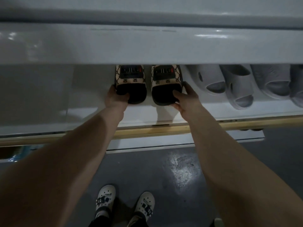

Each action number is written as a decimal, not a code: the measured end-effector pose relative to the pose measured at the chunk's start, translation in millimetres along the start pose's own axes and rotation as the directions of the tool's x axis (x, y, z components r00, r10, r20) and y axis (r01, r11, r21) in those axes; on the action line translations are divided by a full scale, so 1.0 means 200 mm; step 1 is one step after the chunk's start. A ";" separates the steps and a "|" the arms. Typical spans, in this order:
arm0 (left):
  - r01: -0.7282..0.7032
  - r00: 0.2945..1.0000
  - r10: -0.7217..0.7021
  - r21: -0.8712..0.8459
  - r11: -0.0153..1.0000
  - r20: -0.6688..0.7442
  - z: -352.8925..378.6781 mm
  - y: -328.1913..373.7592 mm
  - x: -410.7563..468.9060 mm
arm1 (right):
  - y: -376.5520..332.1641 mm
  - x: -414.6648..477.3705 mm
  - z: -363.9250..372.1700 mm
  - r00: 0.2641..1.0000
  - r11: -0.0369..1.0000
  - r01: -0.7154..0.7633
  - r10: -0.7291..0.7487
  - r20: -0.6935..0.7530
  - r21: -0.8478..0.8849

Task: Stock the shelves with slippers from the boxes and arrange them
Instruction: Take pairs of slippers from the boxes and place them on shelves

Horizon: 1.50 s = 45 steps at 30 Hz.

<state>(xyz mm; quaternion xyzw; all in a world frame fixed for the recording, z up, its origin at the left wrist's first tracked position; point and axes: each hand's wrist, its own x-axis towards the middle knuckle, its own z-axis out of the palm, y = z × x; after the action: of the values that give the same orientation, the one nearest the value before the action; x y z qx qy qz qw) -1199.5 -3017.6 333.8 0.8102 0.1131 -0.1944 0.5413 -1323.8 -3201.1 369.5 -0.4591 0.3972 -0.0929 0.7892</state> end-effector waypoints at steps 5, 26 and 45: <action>0.044 0.998 -0.041 -0.044 0.998 0.051 -0.02 -0.02 -0.01 | 0.00 0.11 0.05 0.985 0.998 0.032 -0.041 -0.169 -0.057; -0.048 0.969 -0.024 0.280 0.959 0.247 -0.16 0.08 -0.52 | 0.11 -0.79 -0.15 0.955 0.938 0.044 -0.141 -0.262 -0.344; -0.460 0.449 0.070 0.163 0.873 0.891 0.40 0.13 -2.03 | 0.12 -2.09 -0.92 0.569 0.966 0.184 -0.253 -0.782 -0.179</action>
<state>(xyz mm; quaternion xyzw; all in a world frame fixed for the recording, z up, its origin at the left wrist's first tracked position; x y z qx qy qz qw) -1569.9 -3089.7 506.6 0.6977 -0.3443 -0.5016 0.3782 -1738.7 -3093.6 528.6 -0.4443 0.6514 -0.3698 0.4915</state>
